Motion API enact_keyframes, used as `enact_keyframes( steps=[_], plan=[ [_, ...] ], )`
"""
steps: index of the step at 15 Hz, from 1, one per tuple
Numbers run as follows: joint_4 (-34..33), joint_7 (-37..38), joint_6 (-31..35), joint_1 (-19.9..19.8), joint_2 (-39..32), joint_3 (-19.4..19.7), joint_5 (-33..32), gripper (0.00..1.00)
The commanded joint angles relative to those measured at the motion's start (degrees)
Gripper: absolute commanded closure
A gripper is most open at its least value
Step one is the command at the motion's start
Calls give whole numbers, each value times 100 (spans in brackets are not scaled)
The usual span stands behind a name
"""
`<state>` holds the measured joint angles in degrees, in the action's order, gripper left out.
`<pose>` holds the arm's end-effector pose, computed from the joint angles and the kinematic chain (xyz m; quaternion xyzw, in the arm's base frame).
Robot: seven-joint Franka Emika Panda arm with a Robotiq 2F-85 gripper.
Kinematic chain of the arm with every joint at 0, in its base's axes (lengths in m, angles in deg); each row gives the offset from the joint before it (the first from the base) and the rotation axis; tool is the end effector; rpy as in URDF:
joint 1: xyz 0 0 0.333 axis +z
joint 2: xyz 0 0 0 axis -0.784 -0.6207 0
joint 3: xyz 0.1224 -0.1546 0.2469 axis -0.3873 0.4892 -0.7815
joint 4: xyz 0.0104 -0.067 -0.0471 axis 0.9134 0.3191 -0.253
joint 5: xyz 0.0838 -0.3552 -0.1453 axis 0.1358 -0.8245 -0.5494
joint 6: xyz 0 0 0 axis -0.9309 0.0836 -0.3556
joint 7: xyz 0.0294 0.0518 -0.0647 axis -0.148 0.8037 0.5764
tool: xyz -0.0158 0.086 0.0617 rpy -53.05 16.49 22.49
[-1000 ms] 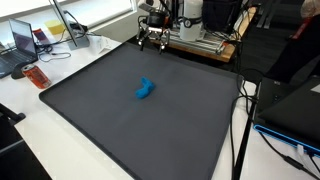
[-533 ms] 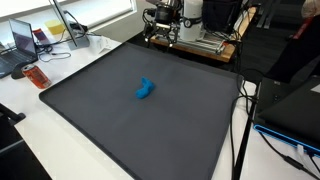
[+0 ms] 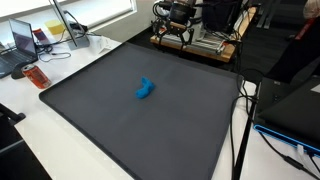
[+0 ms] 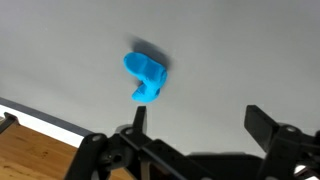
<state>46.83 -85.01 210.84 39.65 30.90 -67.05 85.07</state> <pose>0.3856 0.1160 0.2942 0.9542 0.1960 0.2071 0.0901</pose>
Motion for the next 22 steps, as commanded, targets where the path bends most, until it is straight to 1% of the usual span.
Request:
enact_keyframes(
  steps=[1,3,4,5,6,8,14,15,16,17,20,21,22],
  plan=[
    [-776,1024,890,694,-1252,224,-1062,0],
    [-1152,1282,1119,991,-1770,381,-1487,0],
    [-1185,1268,858,1075,-1809,421,-1825,0],
    [-804,1194,791,884,-1386,258,-1422,0],
    [-941,1241,791,972,-1590,312,-1613,0],
    [-1100,1242,791,1019,-1803,364,-1711,0],
    [-1153,1240,791,1019,-1823,385,-1718,0],
    [-1286,1175,871,984,-1869,373,-1632,0],
    [-1374,1213,1062,1045,-1922,442,-1681,0],
    [-1510,1209,1206,1036,-1977,443,-1587,0],
    [-1885,1545,1688,1163,-2126,575,-1636,0],
    [-1993,1790,1807,1218,-2161,645,-1716,0],
    [-2098,1921,1849,1194,-2185,642,-1648,0]
  ],
)
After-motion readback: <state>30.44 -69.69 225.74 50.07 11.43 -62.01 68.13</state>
